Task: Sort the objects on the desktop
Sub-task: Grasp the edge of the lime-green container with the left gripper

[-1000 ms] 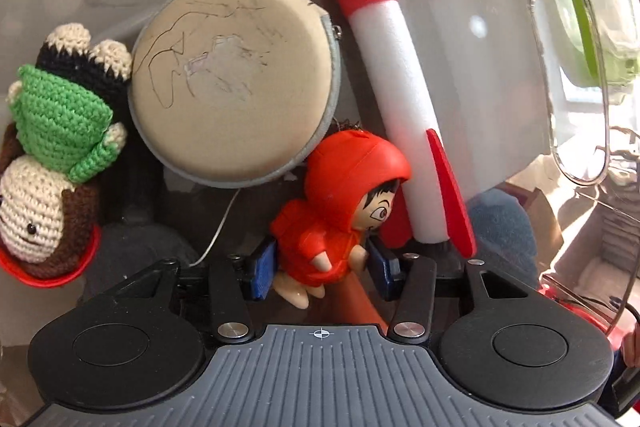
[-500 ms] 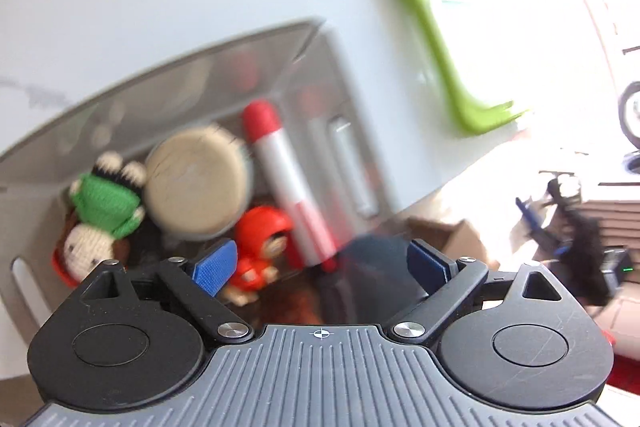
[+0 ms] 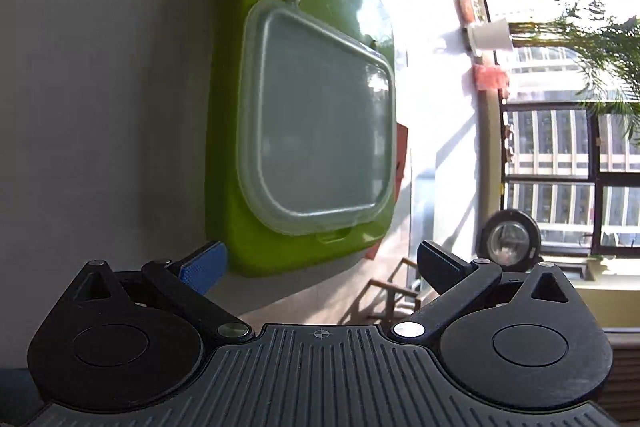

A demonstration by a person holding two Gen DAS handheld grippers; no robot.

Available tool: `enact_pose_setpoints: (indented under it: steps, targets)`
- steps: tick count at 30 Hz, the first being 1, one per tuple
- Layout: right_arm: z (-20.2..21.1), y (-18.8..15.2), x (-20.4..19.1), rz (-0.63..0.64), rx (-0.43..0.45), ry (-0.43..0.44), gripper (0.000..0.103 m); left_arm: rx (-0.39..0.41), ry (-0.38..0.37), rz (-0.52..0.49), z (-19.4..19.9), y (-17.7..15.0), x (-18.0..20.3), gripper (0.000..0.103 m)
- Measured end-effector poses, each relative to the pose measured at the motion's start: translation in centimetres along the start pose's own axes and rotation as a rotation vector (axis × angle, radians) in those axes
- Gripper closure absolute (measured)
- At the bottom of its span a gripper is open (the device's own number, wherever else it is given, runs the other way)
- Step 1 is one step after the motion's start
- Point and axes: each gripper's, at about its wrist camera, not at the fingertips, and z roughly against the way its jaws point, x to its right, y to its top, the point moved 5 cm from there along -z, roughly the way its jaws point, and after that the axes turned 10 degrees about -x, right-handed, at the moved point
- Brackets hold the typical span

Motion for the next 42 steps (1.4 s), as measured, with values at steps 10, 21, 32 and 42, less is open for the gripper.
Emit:
enact_pose_setpoints:
  steps: [10, 21, 32, 42]
  targets:
    - [-2.3, 0.4, -0.6, 0.016, -0.104, -0.053, 0.000, 0.066, 0.085, 0.025, -2.0, 0.1, -1.9, 0.000]
    - [-2.5, -0.3, -3.5, 0.159, -0.114, -0.239, 0.000, 0.040, 0.101, -0.027, -1.8, -1.5, 0.7, 0.047]
    - [-1.0, -0.4, -3.9, 0.163, -0.096, -0.247, 0.000, -0.004, 0.100, 0.006, -1.9, -2.7, -1.7, 0.067]
    - [0.9, 1.6, -1.7, 0.031, -0.007, -0.100, 0.000, 0.088, -0.053, 0.031, 1.0, -4.0, -2.6, 0.008]
